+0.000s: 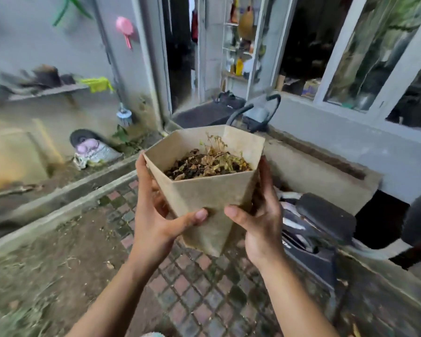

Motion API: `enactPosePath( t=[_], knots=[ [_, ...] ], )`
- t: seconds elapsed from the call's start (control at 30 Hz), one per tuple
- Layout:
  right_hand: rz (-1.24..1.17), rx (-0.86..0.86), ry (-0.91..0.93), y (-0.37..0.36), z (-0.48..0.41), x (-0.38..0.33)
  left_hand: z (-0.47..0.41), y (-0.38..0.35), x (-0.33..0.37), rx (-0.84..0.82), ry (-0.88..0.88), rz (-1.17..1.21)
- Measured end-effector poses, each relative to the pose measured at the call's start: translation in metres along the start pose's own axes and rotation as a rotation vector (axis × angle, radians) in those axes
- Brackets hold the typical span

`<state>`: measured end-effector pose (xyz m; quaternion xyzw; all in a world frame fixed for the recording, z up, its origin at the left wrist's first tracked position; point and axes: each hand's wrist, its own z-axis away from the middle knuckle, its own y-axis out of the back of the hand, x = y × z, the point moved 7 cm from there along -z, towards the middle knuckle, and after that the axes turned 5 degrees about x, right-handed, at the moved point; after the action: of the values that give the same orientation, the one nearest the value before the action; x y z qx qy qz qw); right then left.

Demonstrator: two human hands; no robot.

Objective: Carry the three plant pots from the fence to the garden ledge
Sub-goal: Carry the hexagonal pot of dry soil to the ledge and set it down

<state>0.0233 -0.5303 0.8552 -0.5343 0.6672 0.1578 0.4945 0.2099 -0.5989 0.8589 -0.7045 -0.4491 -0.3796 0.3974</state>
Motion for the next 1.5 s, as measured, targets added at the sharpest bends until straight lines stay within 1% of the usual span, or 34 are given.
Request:
enactPosePath(
  t=[0.1, 0.27, 0.4, 0.5, 0.67, 0.8, 1.0, 1.07, 1.17, 1.3, 1.4, 1.5],
  knots=[
    [-0.061, -0.108, -0.044, -0.019, -0.063, 0.041, -0.047, 0.012, -0.017, 0.104, -0.023, -0.078],
    [-0.147, -0.334, -0.158, -0.063, -0.147, 0.119, -0.118, 0.045, -0.049, 0.313, 0.003, -0.136],
    [-0.184, -0.425, -0.176, -0.109, -0.203, 0.184, -0.177, 0.092, -0.085, 0.441, 0.010, -0.174],
    [-0.195, -0.449, -0.234, -0.153, -0.247, 0.228, -0.231, 0.129, -0.108, 0.486, 0.017, -0.191],
    [-0.195, -0.432, -0.340, -0.213, -0.315, 0.290, -0.315, 0.182, -0.132, 0.546, 0.031, -0.241],
    [-0.200, -0.428, -0.387, -0.256, -0.362, 0.342, -0.378, 0.220, -0.152, 0.579, 0.038, -0.292],
    [-0.196, -0.508, -0.415, -0.327, -0.438, 0.438, -0.461, 0.277, -0.195, 0.669, 0.048, -0.333],
    [-0.222, -0.571, -0.431, -0.353, -0.465, 0.474, -0.490, 0.295, -0.214, 0.697, 0.041, -0.342],
    [-0.242, -0.655, -0.497, -0.389, -0.504, 0.529, -0.534, 0.324, -0.240, 0.744, 0.062, -0.354],
    [-0.263, -0.754, -0.571, -0.437, -0.539, 0.594, -0.574, 0.363, -0.275, 0.854, 0.089, -0.373],
    [-0.257, -0.734, -0.630, -0.460, -0.553, 0.646, -0.604, 0.397, -0.305, 0.878, 0.112, -0.396],
    [-0.241, -0.698, -0.664, -0.477, -0.558, 0.701, -0.629, 0.438, -0.349, 0.865, 0.135, -0.389]
  ],
)
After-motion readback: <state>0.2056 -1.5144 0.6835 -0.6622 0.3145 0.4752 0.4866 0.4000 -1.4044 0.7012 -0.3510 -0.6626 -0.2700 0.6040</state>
